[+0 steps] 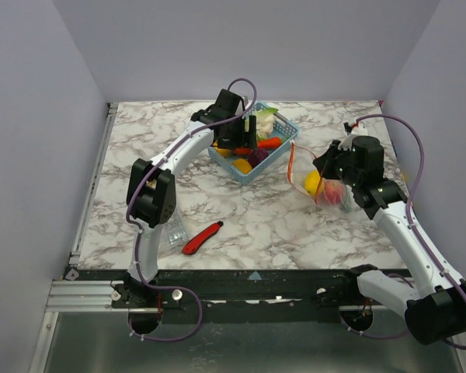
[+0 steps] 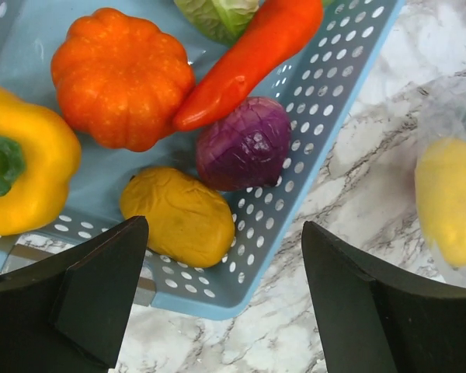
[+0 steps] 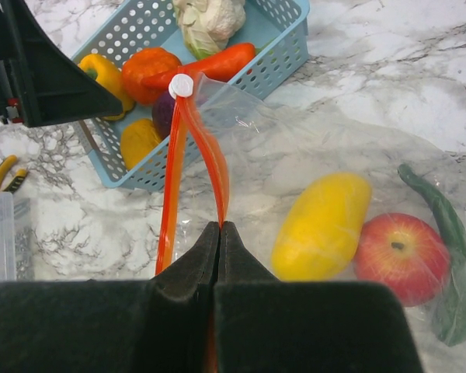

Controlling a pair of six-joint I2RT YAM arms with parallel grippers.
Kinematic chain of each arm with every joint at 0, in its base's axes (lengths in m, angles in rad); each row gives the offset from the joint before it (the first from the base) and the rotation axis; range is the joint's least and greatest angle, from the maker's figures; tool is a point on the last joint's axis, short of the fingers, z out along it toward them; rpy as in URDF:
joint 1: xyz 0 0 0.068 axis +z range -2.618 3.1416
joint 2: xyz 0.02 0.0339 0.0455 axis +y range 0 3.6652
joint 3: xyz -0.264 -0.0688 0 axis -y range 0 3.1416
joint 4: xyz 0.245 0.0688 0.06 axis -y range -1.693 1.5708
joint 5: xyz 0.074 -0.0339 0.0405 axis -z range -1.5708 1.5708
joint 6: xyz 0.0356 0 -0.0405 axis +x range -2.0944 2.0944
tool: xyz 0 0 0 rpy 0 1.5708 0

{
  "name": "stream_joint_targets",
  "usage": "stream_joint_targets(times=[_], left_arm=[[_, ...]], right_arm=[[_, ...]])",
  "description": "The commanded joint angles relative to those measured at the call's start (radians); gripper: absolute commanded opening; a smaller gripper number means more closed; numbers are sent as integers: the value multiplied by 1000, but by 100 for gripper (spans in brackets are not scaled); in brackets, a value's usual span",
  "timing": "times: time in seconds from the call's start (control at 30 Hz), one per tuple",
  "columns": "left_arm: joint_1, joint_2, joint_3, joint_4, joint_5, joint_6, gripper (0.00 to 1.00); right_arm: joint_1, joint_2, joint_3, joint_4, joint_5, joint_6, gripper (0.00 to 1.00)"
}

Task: Place the food in the zip-top bag and seal the zipper
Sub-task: Pick up the fake vegetable from the bin.

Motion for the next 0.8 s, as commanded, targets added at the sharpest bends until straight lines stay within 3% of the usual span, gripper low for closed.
stream_joint_targets(times=[0.0, 0.27, 0.77], left_arm=[[-4, 59, 76, -50, -39, 21, 80], [-10, 122, 91, 32, 32, -75, 79], [-47, 210, 141, 70, -63, -173, 77]], right_arm=[[3, 3, -13, 22, -21, -8, 0], [2, -12, -15, 15, -13, -26, 0], [2, 4, -9, 18, -51, -40, 0]])
